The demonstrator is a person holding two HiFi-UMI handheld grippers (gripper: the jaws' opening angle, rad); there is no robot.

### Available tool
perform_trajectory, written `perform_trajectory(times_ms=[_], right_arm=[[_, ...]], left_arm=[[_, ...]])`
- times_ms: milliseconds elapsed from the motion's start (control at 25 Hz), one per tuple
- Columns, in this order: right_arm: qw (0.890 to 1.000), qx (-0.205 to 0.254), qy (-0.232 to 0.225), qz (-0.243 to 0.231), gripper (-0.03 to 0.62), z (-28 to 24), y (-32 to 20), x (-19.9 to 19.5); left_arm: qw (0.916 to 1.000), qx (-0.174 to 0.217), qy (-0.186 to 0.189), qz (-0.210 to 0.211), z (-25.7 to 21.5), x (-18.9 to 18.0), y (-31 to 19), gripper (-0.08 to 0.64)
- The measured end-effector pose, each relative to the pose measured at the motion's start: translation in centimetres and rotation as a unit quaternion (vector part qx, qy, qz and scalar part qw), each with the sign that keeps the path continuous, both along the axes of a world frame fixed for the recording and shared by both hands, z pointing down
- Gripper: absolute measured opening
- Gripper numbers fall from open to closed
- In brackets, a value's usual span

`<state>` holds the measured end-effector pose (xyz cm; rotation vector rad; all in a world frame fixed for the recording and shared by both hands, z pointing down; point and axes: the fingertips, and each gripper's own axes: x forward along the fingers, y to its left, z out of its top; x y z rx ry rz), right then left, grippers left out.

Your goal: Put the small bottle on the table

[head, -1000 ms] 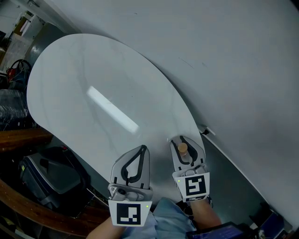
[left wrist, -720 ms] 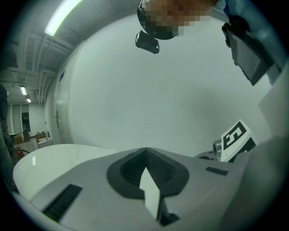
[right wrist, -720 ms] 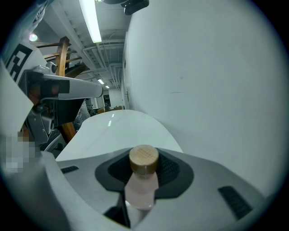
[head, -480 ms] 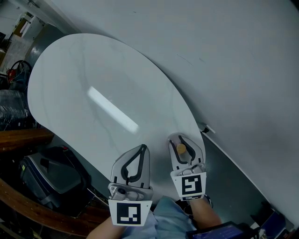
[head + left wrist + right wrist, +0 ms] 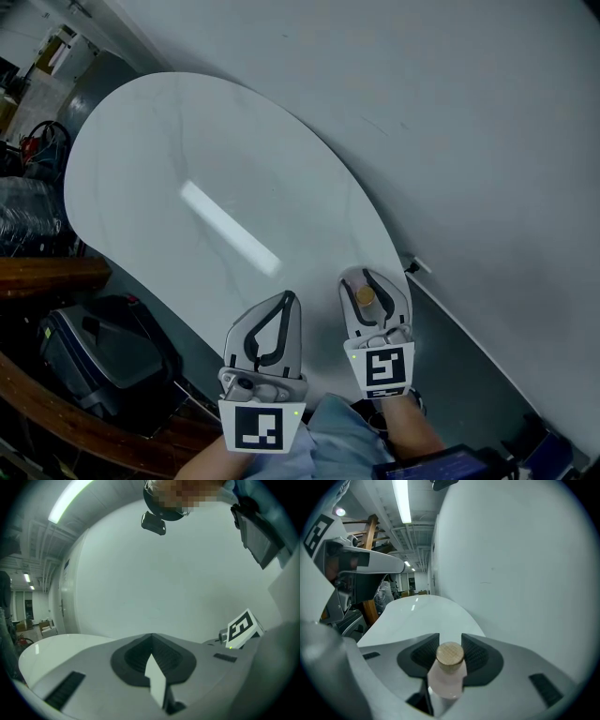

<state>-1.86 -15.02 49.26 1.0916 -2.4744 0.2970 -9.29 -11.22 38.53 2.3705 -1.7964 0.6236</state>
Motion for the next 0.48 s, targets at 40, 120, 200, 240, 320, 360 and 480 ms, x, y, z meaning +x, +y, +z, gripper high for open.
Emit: perform_trajectory(times_ms=[40, 120, 200, 240, 320, 360, 480], right_arm=[[1.000, 0.014, -0.003, -0.002, 0.144, -0.6, -0.2, -0.1], [0.998, 0.055, -0.006, -0.014, 0.144, -2.2, -0.7, -0.4], [0.997, 0.079, -0.013, -0.018, 0.144, -3.9, -0.9, -0.7], [0.996, 0.088, -0.024, -0.016, 0.144, -4.8, -1.0, -0.9], [0.994, 0.101, -0.045, -0.011, 0.143, -6.6, -1.1, -1.0], [0.993, 0.109, -0.051, -0.011, 0.138, -7.4, -1.1, -1.1], [0.989, 0.130, -0.072, -0.015, 0.080, -9.6, -1.0, -1.4]], left_arm=[[0.9999, 0.003, 0.007, -0.008, -0.1, -0.2, 0.0, 0.003], [0.9980, 0.008, 0.043, -0.045, -0.4, -0.8, 0.0, 0.003], [0.9951, 0.017, 0.068, -0.069, -1.0, -1.3, -0.1, 0.003], [0.9944, 0.022, 0.073, -0.073, -1.3, -1.5, -0.2, 0.003], [0.9926, 0.034, 0.084, -0.081, -2.0, -1.7, -0.4, 0.003], [0.9915, 0.043, 0.089, -0.084, -2.5, -1.8, -0.6, 0.003], [0.9887, 0.069, 0.099, -0.089, -3.8, -2.1, -0.8, 0.003]])
